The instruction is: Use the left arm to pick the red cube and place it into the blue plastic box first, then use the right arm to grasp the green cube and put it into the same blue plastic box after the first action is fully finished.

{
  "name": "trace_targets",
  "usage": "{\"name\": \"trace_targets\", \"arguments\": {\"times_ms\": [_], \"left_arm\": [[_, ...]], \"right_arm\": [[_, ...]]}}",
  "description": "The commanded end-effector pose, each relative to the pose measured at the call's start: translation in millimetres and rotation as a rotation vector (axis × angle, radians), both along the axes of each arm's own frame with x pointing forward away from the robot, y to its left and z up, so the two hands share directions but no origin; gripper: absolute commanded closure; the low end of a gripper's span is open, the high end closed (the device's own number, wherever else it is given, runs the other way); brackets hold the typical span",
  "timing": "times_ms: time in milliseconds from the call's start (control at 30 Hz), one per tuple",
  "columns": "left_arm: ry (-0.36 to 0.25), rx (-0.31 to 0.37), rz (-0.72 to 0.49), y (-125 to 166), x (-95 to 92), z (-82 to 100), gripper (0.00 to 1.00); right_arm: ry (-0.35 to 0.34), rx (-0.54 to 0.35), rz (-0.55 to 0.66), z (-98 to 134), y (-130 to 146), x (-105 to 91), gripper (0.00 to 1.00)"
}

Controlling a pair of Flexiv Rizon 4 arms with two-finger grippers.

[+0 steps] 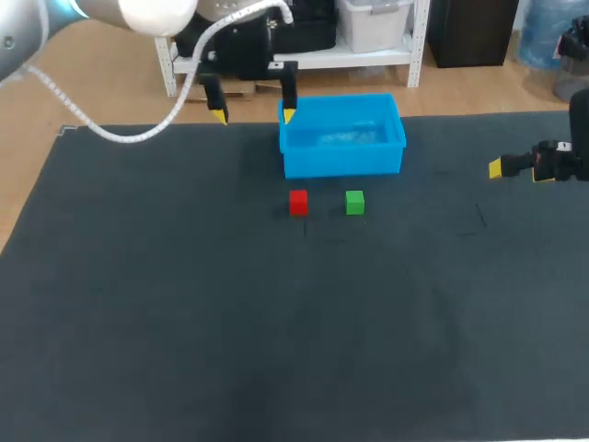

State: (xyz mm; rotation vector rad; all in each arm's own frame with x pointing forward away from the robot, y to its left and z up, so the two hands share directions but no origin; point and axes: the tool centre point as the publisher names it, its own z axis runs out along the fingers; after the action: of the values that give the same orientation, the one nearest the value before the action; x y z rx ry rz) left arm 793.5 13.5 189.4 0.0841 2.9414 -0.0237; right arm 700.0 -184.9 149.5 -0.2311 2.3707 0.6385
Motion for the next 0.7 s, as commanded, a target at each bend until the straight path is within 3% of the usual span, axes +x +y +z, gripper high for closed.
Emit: {"name": "trace_targets", "arguments": {"times_ms": [33, 700], "left_arm": [[0.038, 0.022, 0.002, -11, 8.9, -2.6, 0.0], [0.074, -0.011, 0.021, -25, 15.0, -25.3, 0.0]], "right_arm": [[0.001, -0.002, -0.001, 0, 0, 0.2, 0.0], [0.001, -0.002, -0.001, 0, 0, 0.2, 0.0]]}}
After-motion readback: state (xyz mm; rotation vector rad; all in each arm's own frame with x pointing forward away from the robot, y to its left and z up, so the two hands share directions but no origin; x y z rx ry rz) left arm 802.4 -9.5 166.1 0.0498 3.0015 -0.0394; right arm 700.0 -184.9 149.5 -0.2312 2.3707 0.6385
